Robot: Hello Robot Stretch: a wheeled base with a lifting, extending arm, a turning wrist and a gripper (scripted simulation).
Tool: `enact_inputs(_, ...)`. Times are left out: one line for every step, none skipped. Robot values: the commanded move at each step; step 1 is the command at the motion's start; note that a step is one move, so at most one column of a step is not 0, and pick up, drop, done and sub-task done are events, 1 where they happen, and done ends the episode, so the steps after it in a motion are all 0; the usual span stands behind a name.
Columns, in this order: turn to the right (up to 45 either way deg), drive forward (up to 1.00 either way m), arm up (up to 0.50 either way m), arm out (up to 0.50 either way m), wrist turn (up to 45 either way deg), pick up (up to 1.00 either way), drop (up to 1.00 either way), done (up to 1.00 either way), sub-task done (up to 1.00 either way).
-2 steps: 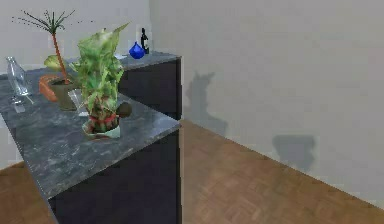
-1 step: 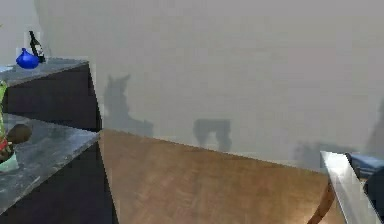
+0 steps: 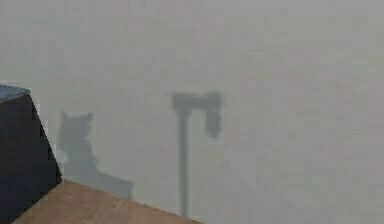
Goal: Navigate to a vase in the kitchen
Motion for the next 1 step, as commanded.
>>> enact_inputs(-30.0, 0.00, 0.00, 0.00, 0.0, 0.00, 0.00, 0.00, 0.00)
